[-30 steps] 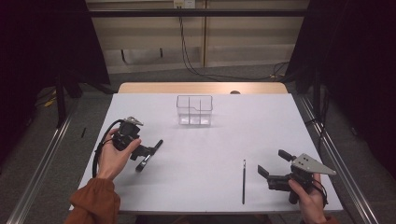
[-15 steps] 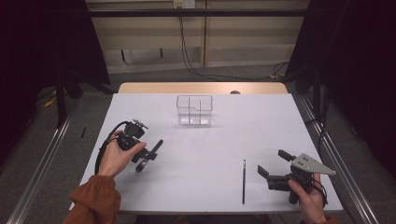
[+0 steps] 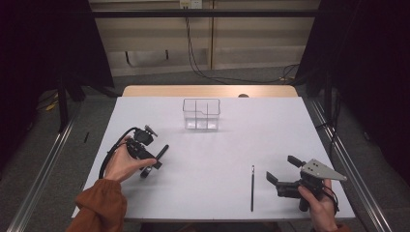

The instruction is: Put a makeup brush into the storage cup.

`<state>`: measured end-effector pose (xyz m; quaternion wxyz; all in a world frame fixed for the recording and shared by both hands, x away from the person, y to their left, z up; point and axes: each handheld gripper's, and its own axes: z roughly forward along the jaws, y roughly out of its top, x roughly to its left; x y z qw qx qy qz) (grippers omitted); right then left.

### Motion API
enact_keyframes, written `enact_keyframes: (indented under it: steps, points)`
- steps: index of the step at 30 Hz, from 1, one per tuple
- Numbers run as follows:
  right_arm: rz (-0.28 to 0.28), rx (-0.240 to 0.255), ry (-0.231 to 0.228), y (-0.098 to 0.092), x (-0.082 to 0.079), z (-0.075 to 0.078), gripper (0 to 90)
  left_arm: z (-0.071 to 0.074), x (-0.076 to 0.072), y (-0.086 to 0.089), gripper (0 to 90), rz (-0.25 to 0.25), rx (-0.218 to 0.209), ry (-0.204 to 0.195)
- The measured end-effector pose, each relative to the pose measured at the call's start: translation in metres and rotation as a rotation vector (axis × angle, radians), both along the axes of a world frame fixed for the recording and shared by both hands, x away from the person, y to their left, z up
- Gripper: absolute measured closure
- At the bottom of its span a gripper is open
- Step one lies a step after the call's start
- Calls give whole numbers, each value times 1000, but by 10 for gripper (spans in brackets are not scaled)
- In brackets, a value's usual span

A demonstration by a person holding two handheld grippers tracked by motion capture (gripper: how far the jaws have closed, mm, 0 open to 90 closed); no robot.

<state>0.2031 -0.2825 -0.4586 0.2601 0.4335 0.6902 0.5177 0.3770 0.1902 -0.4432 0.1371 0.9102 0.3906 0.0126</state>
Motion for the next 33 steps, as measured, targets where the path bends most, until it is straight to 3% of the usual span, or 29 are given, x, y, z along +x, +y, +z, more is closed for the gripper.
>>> enact_keyframes:
  steps: [5,6,7,9,13,17,20,28,29,30,33]
  points:
    - [1,0,2,0,0,0,1,-4,-1,-6,101,-24,44,11]
    - [3,-1,2,0,0,0,1,-5,-2,-7,155,-21,52,11]
    - [5,-3,2,0,0,0,1,-9,-3,-8,159,-36,81,10]
    - [5,-3,2,0,0,0,1,-10,-5,-10,154,-37,88,2]
    - [4,-2,3,0,0,0,1,-10,-4,-12,157,-14,111,14]
    - [11,-9,2,0,0,0,1,-8,-4,-17,209,54,145,57]
    - [11,-8,2,0,0,0,1,-8,-4,-17,236,58,146,62]
    - [13,-9,3,1,0,0,1,-3,-3,-17,487,45,139,65]
    - [13,-9,4,1,0,0,1,-3,-2,-16,487,35,140,65]
    - [14,-11,6,1,0,0,1,-2,-2,-16,554,33,138,65]
    - [18,-14,6,1,0,0,1,-2,-3,-18,614,23,135,62]
